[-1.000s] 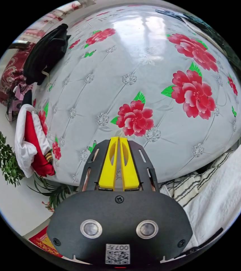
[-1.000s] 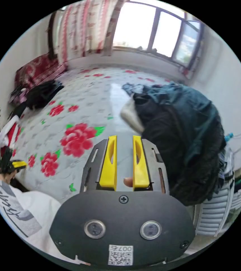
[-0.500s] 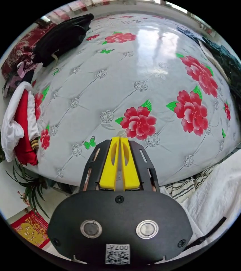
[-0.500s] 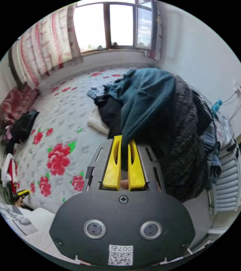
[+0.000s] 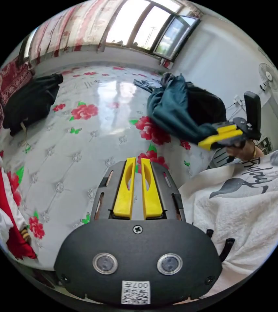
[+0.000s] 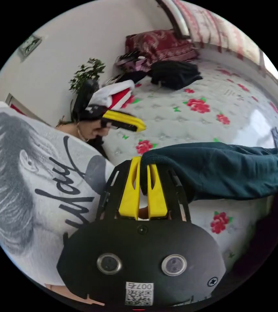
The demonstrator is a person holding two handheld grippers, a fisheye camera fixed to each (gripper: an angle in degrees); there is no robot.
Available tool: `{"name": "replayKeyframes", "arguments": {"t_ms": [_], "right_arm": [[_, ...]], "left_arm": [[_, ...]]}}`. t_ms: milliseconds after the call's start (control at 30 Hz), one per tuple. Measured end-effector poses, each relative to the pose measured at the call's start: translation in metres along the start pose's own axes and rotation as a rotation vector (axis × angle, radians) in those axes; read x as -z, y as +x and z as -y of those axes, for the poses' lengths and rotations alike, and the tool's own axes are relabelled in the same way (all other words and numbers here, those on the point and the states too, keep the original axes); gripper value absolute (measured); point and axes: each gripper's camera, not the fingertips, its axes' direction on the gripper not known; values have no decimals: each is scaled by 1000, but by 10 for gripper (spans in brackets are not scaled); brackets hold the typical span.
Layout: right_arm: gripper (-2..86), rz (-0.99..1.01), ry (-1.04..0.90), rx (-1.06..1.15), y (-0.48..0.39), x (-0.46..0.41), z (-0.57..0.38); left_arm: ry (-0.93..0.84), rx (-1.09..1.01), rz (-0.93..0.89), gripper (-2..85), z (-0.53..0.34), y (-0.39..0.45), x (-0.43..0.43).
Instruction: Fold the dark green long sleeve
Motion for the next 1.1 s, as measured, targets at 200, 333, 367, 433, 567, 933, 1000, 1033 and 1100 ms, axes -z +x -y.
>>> {"name": "replayKeyframes", "arguments": {"t_ms": [200,333,367,433,567,933,1000,1033,1100], "right_arm": [[2,189,-91,-43,29,-47,11],[6,268,-44,-121,67,-49,-3],[8,263,-41,-123,72,-50,-7],[11,269,-71,-108,79,-52,-10],[25,245,-97,-97,100,-44,-15],[56,11,85,-560,253,21,-140],[61,60,84,-555,260,16,-150],[65,86,66,-533,260,9,-151],[71,116,40,-485,256,-4,-150]], "left_arm": [[-76,-133,-125,79,18,-7,-15],[-308,-224,-309,116,21,18,-76],[-348,-243,-315,115,19,24,-88],[-521,-287,-227,108,5,39,-141],[-592,-454,-76,56,-16,50,-174],[-405,199,-545,-8,-56,-108,-126],[-249,394,-708,-8,-72,-148,-106],[-132,483,-769,-9,-82,-169,-89],[14,535,-796,-9,-91,-192,-59]]}}
